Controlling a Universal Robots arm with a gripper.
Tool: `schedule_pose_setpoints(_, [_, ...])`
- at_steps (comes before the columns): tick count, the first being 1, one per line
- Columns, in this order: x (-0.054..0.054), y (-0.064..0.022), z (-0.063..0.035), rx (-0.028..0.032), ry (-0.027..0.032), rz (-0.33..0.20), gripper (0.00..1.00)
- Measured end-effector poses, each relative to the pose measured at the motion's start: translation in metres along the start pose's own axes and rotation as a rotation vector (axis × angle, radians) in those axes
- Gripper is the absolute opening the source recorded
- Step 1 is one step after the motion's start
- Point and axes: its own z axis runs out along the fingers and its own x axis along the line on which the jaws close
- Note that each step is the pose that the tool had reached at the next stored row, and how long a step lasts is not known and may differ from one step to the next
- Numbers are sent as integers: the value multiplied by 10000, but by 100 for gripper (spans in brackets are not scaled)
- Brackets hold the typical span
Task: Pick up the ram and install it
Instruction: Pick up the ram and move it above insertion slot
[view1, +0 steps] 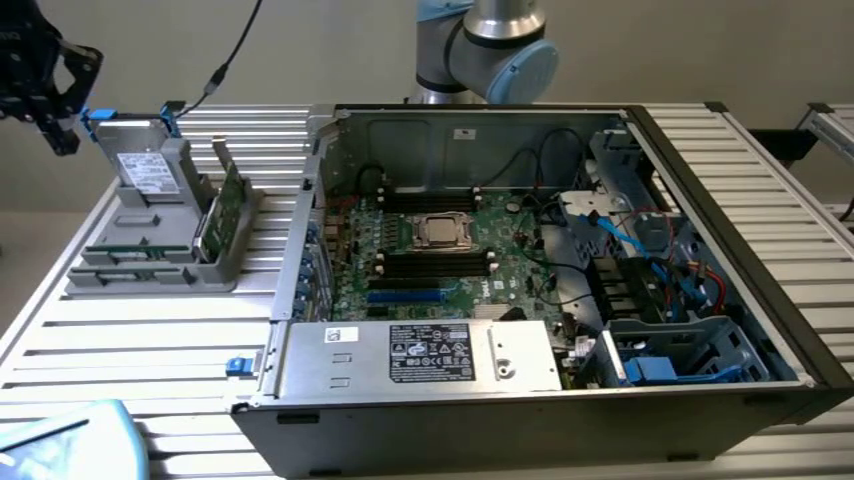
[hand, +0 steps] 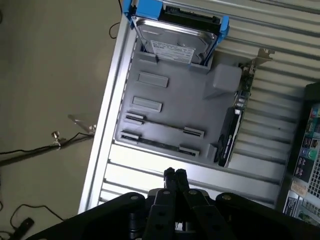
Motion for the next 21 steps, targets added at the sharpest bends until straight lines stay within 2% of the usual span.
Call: schedule_pose_setpoints(21, [-5, -5, 99, 199, 183, -3811, 11])
